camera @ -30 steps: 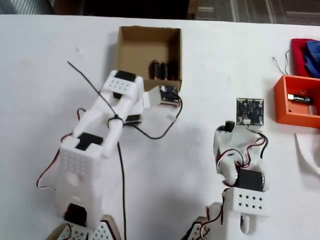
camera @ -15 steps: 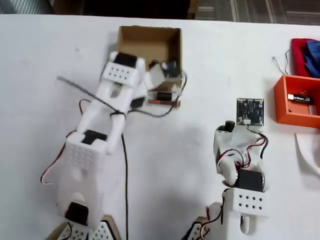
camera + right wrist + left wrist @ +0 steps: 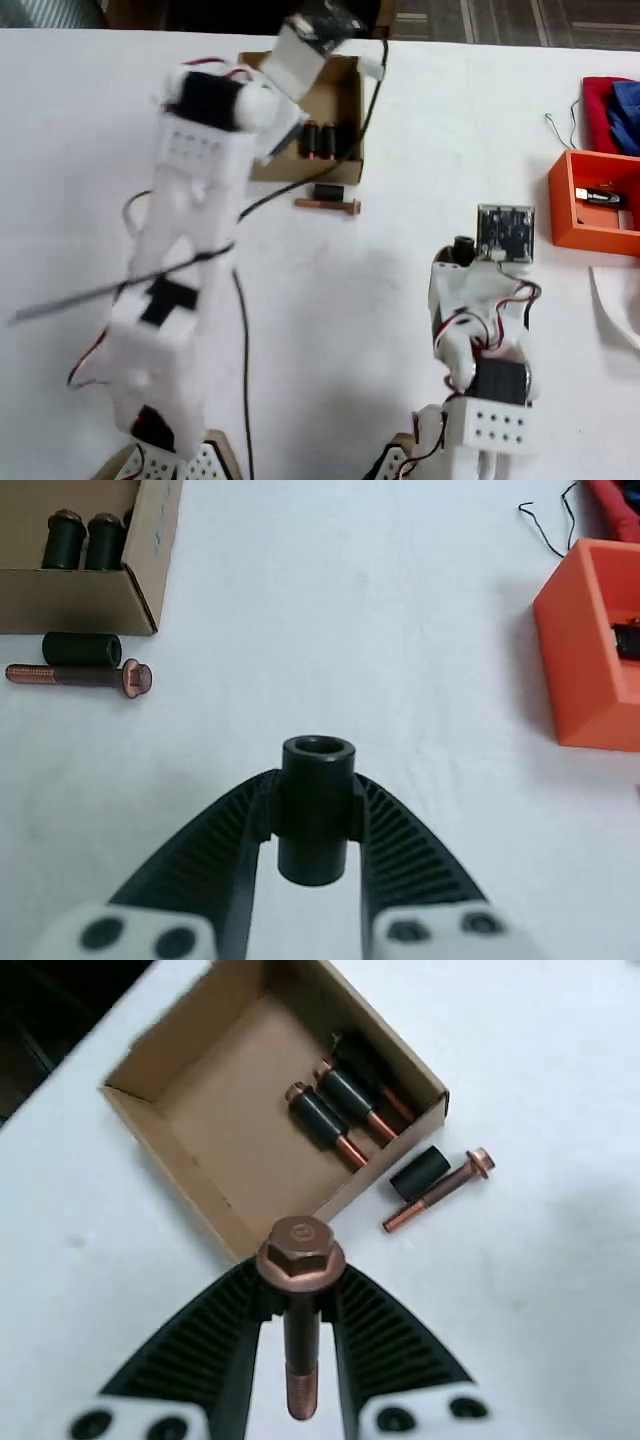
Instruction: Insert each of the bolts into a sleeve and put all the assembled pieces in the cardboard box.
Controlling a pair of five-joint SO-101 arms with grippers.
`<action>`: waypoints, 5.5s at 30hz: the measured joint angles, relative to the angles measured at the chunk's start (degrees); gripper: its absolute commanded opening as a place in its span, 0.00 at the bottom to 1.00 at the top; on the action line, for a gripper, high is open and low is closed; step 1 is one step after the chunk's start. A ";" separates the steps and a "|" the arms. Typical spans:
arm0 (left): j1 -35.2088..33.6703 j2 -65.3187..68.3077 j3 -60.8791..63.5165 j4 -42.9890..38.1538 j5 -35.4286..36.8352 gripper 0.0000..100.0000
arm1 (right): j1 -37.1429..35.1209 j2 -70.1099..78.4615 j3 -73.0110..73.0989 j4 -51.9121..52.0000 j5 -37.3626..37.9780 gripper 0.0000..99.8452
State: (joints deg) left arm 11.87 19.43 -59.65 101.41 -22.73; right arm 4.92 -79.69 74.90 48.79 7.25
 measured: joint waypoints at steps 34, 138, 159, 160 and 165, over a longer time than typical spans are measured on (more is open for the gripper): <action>-13.54 -106.11 118.68 -54.68 23.21 0.03 | -15.38 -21.80 11.52 -4.48 0.00 0.02; 20.92 -62.77 98.81 -65.14 34.11 0.07 | -28.22 -21.63 20.84 -39.91 -0.09 0.02; 20.22 -75.87 99.08 -57.05 33.93 0.16 | -28.04 -21.63 20.84 -40.00 0.00 0.02; 19.78 -76.48 98.99 -57.05 33.93 0.16 | -27.96 -21.71 20.84 -40.00 0.00 0.02; 11.69 -80.62 95.21 -56.88 29.01 0.13 | -28.04 -21.63 20.04 -38.95 0.00 0.02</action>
State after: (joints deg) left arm 23.56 -61.19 35.56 44.53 6.29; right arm -23.12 -101.32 94.95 9.85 7.25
